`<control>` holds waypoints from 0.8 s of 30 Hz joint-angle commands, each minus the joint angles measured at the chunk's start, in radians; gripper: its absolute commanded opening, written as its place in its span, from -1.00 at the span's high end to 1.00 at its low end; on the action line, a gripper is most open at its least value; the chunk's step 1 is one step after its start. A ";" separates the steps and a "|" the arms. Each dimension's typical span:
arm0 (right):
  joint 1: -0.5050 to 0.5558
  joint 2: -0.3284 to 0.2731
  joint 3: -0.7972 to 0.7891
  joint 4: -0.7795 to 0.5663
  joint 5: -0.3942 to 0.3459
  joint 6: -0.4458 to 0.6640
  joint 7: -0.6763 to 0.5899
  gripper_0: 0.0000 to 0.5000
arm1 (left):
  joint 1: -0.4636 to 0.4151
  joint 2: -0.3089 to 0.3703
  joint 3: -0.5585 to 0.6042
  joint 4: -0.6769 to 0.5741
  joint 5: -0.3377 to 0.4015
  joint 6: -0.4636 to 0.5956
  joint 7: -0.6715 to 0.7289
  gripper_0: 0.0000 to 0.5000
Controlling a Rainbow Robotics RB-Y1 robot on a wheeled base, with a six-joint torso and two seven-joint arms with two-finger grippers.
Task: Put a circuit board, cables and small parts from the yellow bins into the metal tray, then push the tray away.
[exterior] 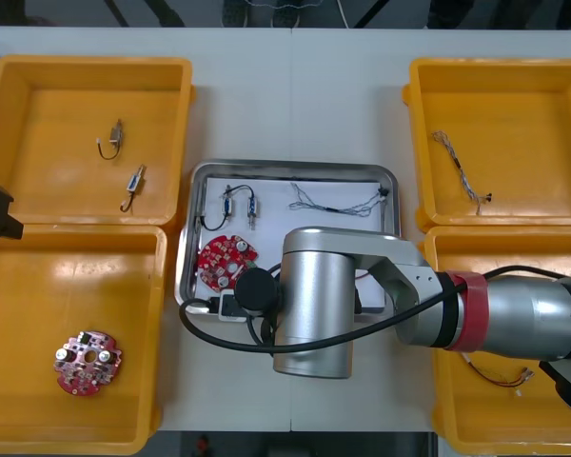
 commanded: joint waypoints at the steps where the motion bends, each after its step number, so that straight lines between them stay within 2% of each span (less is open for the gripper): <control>1: -0.071 -0.006 0.014 0.013 -0.010 -0.025 0.010 1.00 | 0.014 0.047 0.029 -0.026 0.005 0.006 -0.066 -1.00; 11: -0.140 -0.008 -0.013 0.085 -0.069 -0.048 0.031 1.00 | 0.014 0.047 0.029 -0.026 0.005 0.006 -0.066 -1.00; 19: -0.196 -0.008 -0.030 0.141 -0.069 -0.061 0.051 1.00 | 0.014 0.047 0.029 -0.026 0.005 0.006 -0.066 -1.00; 24: -0.198 -0.006 -0.053 0.167 -0.040 -0.100 0.068 1.00 | 0.014 0.047 0.029 -0.026 0.005 0.006 -0.066 -1.00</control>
